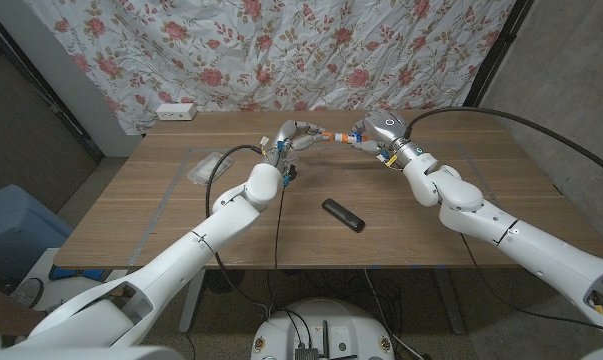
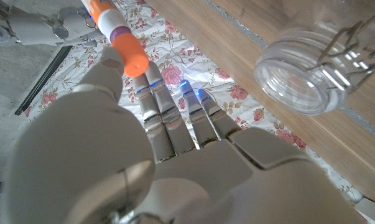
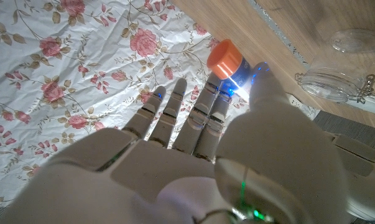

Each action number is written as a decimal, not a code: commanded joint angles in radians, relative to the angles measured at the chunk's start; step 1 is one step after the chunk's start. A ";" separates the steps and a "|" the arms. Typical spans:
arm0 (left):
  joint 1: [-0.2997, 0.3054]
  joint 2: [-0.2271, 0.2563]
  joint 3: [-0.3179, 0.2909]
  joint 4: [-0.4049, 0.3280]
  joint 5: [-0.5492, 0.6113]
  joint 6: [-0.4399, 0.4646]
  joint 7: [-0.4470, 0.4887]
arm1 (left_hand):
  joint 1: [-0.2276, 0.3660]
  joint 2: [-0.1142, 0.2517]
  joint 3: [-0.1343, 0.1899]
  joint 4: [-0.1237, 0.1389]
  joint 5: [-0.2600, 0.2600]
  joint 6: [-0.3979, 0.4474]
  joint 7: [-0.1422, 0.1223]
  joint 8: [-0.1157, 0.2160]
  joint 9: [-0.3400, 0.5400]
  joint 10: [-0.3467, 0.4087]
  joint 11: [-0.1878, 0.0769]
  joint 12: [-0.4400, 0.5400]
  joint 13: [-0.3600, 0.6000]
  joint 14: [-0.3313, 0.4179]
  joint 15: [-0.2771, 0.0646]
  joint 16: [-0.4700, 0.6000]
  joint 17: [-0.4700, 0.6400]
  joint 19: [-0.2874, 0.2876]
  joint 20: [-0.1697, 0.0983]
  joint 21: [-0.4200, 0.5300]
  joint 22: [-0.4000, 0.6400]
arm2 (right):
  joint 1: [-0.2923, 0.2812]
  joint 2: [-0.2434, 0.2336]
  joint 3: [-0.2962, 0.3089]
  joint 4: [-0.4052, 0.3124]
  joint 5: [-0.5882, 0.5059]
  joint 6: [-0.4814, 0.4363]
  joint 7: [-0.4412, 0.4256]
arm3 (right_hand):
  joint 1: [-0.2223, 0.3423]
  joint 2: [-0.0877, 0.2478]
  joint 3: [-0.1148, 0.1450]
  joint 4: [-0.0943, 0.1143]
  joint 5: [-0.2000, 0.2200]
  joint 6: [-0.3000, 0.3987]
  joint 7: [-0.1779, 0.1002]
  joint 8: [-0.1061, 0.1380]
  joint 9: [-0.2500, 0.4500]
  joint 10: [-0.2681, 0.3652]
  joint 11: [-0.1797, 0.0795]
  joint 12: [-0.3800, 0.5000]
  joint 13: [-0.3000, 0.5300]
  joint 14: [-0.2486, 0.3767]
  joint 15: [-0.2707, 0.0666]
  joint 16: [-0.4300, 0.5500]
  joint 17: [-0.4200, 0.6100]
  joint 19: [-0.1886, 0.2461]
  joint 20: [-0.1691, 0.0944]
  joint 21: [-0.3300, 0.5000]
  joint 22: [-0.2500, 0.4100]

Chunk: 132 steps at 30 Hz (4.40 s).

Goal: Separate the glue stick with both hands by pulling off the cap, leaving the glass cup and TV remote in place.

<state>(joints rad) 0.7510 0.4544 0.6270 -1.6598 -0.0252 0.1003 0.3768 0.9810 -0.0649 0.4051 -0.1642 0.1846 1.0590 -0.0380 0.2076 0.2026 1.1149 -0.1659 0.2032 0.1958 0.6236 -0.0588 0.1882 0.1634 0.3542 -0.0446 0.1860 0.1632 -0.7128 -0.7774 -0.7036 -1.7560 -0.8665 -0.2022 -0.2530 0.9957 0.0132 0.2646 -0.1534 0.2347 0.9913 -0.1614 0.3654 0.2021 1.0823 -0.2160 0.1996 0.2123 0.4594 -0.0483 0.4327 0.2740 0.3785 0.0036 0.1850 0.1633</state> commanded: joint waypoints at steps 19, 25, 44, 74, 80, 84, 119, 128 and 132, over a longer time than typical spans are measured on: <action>0.008 0.082 0.007 -0.139 0.038 0.155 -0.047 | -0.004 0.011 -0.009 0.001 0.004 -0.009 0.001 -0.003 0.004 0.031 -0.040 -0.005 0.004 0.007 -0.053 -0.005 0.000 -0.004 -0.053 -0.004 0.002 | -0.007 -0.047 0.028 0.004 0.030 -0.005 0.040 | 0.029 0.026 -0.001 0.004 -0.001 0.070 -0.067 0.002 0.003 -0.007 -0.001 0.000 0.001 0.013 -0.125 -0.006 -0.001 0.010 0.002 0.003 0.003; 0.001 0.110 0.018 -0.179 0.072 0.204 -0.060 | -0.006 0.011 -0.012 0.001 0.004 -0.009 0.001 -0.003 0.004 0.029 -0.039 -0.006 0.004 0.006 -0.054 -0.006 0.000 -0.005 -0.055 -0.004 0.002 | -0.005 -0.054 0.031 0.011 0.046 0.002 0.053 | 0.029 0.026 0.000 0.004 0.000 0.068 -0.067 0.000 0.003 -0.007 -0.001 0.001 0.001 0.015 -0.127 -0.008 -0.001 0.011 0.002 0.003 0.003; -0.089 0.177 0.109 -0.249 0.254 0.347 -0.162 | -0.008 0.014 -0.016 0.002 0.005 -0.012 -0.002 -0.004 0.005 0.027 -0.041 -0.006 0.005 0.002 -0.061 -0.007 0.000 -0.007 -0.055 -0.003 0.002 | -0.013 -0.071 0.041 0.019 0.085 0.001 0.079 | 0.028 0.024 -0.003 0.004 0.000 0.062 -0.067 -0.004 0.003 -0.014 0.000 -0.001 0.001 0.014 -0.129 -0.009 0.001 0.013 0.001 0.003 0.003; -0.221 0.171 0.246 -0.226 0.555 0.442 -0.358 | -0.016 0.019 -0.025 0.004 0.005 -0.016 -0.007 -0.004 0.005 0.019 -0.041 -0.008 0.006 -0.010 -0.067 -0.008 0.000 -0.018 -0.056 -0.005 0.002 | 0.021 -0.109 0.027 0.095 0.147 0.067 0.169 | 0.017 0.022 -0.005 0.007 0.000 0.051 -0.067 -0.012 0.002 -0.022 0.001 -0.001 0.000 0.015 -0.130 -0.014 0.001 0.019 -0.001 0.004 0.004; -0.240 0.162 0.266 -0.224 0.606 0.469 -0.406 | -0.017 0.021 -0.027 0.005 0.005 -0.020 -0.009 -0.005 0.005 0.015 -0.039 -0.009 0.007 -0.011 -0.068 -0.008 0.000 -0.023 -0.055 -0.007 0.002 | 0.035 -0.115 0.022 0.120 0.163 0.095 0.190 | 0.016 0.023 -0.006 0.008 0.000 0.050 -0.067 -0.013 0.002 -0.024 0.001 -0.001 0.000 0.015 -0.131 -0.013 0.002 0.020 -0.001 0.004 0.004; -0.262 0.159 0.288 -0.218 0.643 0.478 -0.450 | -0.020 0.023 -0.028 0.006 0.005 -0.020 -0.013 -0.005 0.005 0.015 -0.043 -0.009 0.007 -0.012 -0.068 -0.008 0.000 -0.024 -0.055 -0.006 0.002 | 0.040 -0.113 0.021 0.134 0.173 0.105 0.194 | 0.015 0.023 -0.006 0.008 0.000 0.050 -0.067 -0.013 0.002 -0.025 0.001 -0.001 0.000 0.015 -0.131 -0.013 0.003 0.020 -0.001 0.004 0.004; -0.392 0.076 0.415 -0.083 0.890 0.451 -0.747 | -0.035 0.027 -0.040 0.007 0.005 -0.028 -0.030 -0.006 0.005 0.002 -0.048 -0.012 0.007 -0.034 -0.065 -0.011 0.000 -0.051 -0.059 -0.009 0.002 | 0.074 -0.088 -0.015 0.219 0.206 0.153 0.213 | 0.000 0.019 -0.008 0.011 0.002 0.042 -0.066 -0.019 0.002 -0.034 0.001 -0.002 0.000 0.019 -0.131 -0.021 0.000 0.029 -0.001 0.006 0.004; -0.391 0.051 0.439 -0.045 0.946 0.449 -0.774 | -0.038 0.027 -0.042 0.006 0.005 -0.028 -0.031 -0.005 0.005 0.001 -0.049 -0.011 0.007 -0.036 -0.067 -0.010 0.000 -0.053 -0.059 -0.008 0.002 | 0.079 -0.085 -0.024 0.226 0.204 0.150 0.218 | -0.004 0.017 -0.008 0.011 0.003 0.037 -0.066 -0.022 0.002 -0.039 0.001 -0.003 0.000 0.020 -0.131 -0.024 -0.001 0.031 -0.002 0.005 0.004; -0.388 0.044 0.439 -0.036 0.957 0.447 -0.780 | -0.039 0.027 -0.043 0.006 0.005 -0.029 -0.034 -0.005 0.005 0.001 -0.050 -0.011 0.007 -0.036 -0.068 -0.010 0.000 -0.053 -0.058 -0.008 0.002 | 0.079 -0.084 -0.025 0.231 0.207 0.148 0.217 | -0.005 0.016 -0.008 0.011 0.003 0.034 -0.066 -0.024 0.001 -0.043 0.002 -0.004 0.000 0.020 -0.132 -0.024 0.000 0.031 -0.003 0.005 0.004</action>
<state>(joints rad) 0.3673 0.5220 1.0483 -1.7336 0.8674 0.5597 -0.3585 0.9488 -0.0407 0.3642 -0.1565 0.1844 1.0322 -0.0649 0.1990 0.2030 1.0935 -0.1882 0.1954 0.1972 0.5894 -0.0538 0.1771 0.1634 0.3003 -0.0411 0.1795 0.1632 -0.6402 -0.8687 -0.7181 -1.5418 -0.6625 -0.0518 -0.0375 0.9996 0.0317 0.2529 -0.1485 0.2333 0.9769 -0.1758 0.3398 0.2022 1.0446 -0.2181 0.1972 0.2090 0.4682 -0.0464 0.4093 0.2716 0.4001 0.0035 0.1851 0.1651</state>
